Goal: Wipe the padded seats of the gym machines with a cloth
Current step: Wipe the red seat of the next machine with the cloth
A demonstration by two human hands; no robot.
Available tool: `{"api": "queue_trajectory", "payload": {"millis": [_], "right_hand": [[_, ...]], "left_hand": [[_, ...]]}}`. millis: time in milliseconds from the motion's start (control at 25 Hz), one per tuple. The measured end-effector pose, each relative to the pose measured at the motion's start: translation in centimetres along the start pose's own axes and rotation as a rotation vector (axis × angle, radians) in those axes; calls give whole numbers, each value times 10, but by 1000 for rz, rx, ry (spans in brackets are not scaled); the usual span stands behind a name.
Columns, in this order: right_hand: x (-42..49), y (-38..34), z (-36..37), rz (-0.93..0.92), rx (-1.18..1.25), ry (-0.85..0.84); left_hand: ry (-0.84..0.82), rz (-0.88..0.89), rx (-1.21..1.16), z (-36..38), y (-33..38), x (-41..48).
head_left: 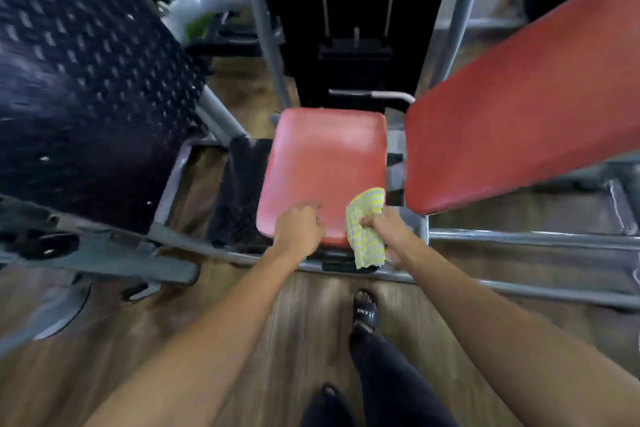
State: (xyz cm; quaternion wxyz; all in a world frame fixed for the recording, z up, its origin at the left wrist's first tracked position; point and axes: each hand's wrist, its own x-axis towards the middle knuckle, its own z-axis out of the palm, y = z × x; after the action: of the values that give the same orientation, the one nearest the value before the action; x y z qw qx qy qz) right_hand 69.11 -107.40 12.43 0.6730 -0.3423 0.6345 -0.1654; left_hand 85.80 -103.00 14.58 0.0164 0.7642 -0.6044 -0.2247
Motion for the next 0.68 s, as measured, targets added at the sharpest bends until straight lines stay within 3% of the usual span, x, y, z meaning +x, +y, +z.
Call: {"api": "queue_trajectory", "payload": {"millis": [200,480,680], "right_hand": [[95,0,-12,29,-213,127],[189,47,8,-170,-682,156],[233,116,17,-421,-1247,-30]], "left_hand": [[-132,11,-24,42,-9,81],[-208,66,44,136,-50,172],[-124,82,70,198,-87,207]]}}
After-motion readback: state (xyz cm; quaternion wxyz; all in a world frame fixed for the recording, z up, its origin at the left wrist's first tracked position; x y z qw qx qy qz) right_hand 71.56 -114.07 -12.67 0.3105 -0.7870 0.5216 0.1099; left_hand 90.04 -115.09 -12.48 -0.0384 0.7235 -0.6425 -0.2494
